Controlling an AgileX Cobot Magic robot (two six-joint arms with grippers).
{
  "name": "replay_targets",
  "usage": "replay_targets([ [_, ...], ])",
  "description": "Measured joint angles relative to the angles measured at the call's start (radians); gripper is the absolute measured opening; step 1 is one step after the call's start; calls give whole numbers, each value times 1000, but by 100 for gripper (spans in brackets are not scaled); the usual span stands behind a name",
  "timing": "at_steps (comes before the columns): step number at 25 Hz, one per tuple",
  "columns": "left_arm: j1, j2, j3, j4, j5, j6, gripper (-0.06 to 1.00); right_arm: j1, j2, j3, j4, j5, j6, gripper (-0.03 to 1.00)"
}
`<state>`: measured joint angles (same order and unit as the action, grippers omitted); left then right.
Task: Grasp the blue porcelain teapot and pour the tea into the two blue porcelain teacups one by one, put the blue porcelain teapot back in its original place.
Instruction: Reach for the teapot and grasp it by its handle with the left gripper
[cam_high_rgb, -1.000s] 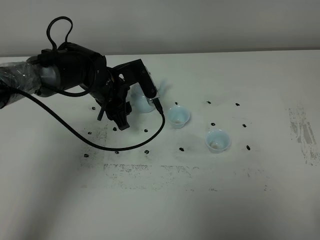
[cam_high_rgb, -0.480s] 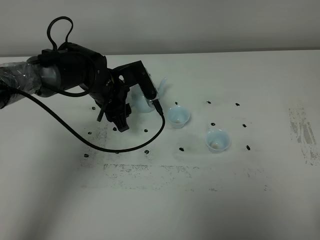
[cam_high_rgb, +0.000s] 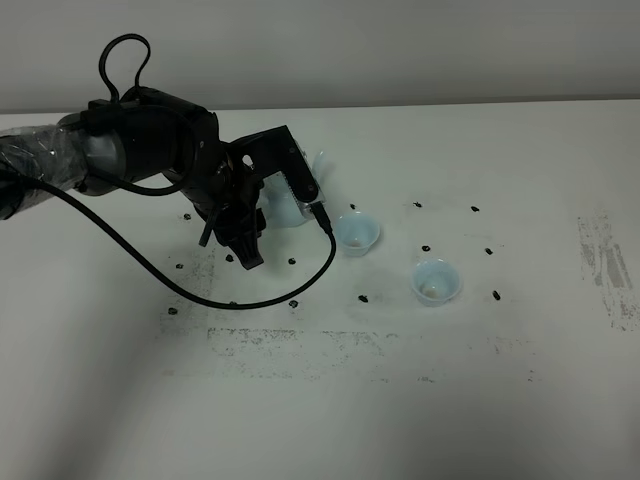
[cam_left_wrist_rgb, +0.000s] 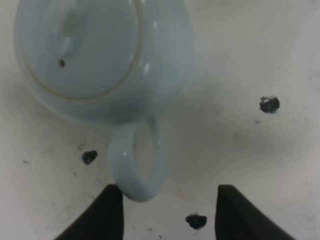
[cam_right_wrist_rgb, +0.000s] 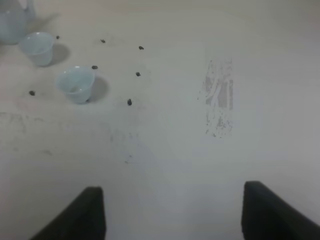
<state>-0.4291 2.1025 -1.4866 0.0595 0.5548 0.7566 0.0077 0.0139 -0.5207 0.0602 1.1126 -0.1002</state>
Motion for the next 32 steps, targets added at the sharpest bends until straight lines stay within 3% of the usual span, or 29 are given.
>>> replay_targets([
  [10,-2,-12,0,-3,56,-126,40,0,0,0,0,0,0,56],
  [16,-2,-90,0,8,156,-334,40,0,0,0,0,0,0,56],
  [23,-21,-193,0,46,378,-585,40,0,0,0,0,0,0,56],
  [32,-15,-207,-8,16,507,-639,40,0,0,0,0,0,0,56],
])
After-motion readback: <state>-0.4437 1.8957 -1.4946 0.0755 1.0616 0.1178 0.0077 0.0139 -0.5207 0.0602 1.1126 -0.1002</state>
